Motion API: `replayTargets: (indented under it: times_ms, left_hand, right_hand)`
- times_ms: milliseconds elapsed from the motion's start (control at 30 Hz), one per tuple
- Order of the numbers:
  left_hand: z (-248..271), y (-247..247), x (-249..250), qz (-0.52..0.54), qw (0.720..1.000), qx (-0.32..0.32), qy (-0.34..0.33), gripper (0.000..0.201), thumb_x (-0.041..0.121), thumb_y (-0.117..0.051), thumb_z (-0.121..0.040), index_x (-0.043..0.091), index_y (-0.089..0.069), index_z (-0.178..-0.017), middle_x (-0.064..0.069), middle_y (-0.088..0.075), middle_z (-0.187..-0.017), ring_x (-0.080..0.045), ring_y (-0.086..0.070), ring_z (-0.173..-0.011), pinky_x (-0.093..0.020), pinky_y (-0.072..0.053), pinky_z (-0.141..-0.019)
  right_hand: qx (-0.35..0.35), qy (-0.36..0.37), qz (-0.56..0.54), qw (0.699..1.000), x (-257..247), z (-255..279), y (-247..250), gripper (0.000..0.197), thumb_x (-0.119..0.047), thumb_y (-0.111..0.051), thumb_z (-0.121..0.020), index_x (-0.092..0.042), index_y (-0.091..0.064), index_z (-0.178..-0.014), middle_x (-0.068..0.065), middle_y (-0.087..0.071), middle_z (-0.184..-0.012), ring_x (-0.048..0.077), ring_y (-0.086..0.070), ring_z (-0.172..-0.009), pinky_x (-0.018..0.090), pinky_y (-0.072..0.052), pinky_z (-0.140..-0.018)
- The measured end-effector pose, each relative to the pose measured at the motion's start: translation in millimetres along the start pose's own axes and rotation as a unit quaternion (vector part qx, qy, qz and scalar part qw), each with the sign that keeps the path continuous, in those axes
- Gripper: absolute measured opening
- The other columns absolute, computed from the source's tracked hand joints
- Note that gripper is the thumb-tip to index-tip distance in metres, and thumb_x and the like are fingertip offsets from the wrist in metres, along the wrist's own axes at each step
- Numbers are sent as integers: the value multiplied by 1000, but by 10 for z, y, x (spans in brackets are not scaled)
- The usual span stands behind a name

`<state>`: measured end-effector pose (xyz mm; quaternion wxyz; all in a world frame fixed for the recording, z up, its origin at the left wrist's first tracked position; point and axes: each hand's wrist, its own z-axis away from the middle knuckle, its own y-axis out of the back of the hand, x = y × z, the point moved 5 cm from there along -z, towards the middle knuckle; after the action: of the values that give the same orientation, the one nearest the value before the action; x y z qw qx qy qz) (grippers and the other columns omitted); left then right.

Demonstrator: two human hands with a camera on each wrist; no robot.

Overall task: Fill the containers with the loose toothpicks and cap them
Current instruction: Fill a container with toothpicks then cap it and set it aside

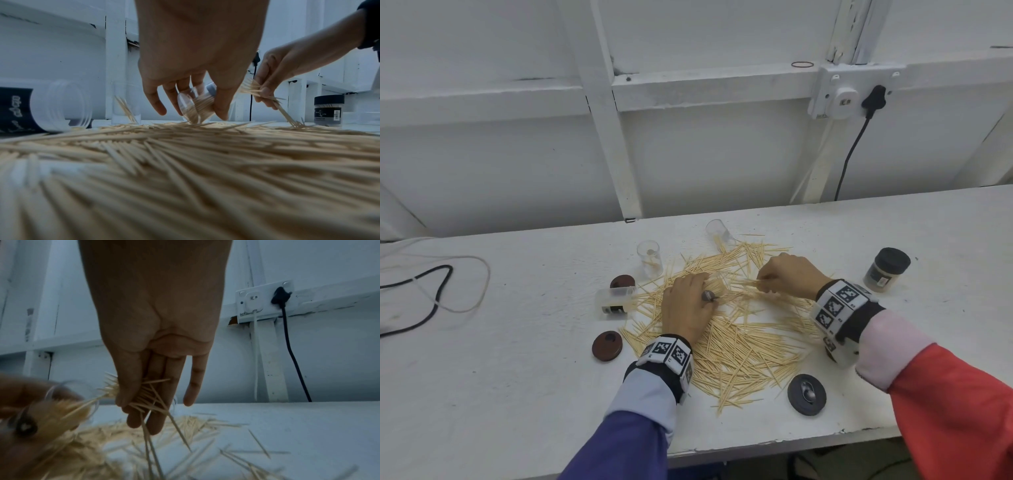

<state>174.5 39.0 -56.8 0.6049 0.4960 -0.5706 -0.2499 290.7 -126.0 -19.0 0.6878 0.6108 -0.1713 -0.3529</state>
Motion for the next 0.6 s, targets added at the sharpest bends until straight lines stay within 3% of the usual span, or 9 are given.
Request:
replayTargets:
  times_ms: [100,267,600]
  left_hand:
    - [-2,-2,-4,-1,1000,-3,3,53,37,-62,-89,23,-48,-137,3,-56,-132,-20,-47,-123,-39,-38,-102]
    - [3,11,4,-3,1000,-5,5,53,38,-62,-89,22,-48,-138,2,-56,-133,-20,-47,-124,-39,-37,-102]
    - [2,22,37,31,999,-11,15,58,41,-64,-88,22,-46,-139,4,-55,-134,-20,-46,-126,-40,-36,-104]
  right_hand:
    - [-1,17,-40,999,0,5,127,23,-30,-61,-93,-20,-70,-75,-15,-62,-62,-2,-55,-58,19,-33,-56]
    - [-3,39,-74,996,-76,21,271,21,-30,-64,-92,-20,-72,-76,-13,-65,-62,0,-60,-60,20,-38,-58]
    - [-16,64,22,998,-291,-63,288,24,-30,-60,-93,-20,-68,-73,-11,-67,-71,4,-58,-65,31,-49,-68]
